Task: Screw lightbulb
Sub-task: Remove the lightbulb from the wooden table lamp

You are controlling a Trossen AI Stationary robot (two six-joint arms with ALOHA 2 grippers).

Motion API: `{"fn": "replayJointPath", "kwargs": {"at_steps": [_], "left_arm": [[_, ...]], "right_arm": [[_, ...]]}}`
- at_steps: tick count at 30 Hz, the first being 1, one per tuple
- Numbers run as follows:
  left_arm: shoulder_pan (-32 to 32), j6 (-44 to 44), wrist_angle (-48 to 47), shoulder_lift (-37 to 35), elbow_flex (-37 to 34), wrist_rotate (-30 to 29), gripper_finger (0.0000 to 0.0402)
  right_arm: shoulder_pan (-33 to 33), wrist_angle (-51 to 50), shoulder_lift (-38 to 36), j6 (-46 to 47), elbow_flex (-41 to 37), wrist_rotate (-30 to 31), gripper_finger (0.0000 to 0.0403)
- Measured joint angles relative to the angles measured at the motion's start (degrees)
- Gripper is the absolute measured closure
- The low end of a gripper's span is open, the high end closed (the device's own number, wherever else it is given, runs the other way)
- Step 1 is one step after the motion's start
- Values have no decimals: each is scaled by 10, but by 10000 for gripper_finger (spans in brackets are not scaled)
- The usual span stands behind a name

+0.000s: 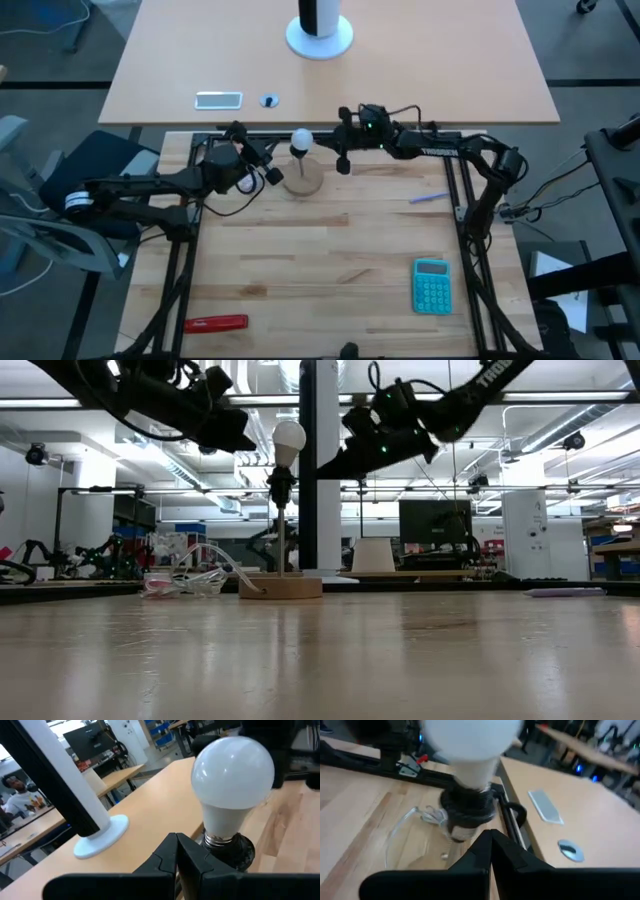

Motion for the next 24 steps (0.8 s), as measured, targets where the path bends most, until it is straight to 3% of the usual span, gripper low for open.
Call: {"fn": "replayJointPath", "kwargs": {"at_steps": [6,9,12,24], "left_arm": [[0,-1,3,12,0,1,402],[0,-1,7,20,0,4,401],[0,-9,10,28,0,11,401],[0,-3,49,62,0,12,401]], "right_arm": [[3,144,0,-35,-70,-10,401],[3,165,0,-13,-79,29,400],[3,161,0,15,-70,30,388],[38,158,0,12,-47,27,216]]}}
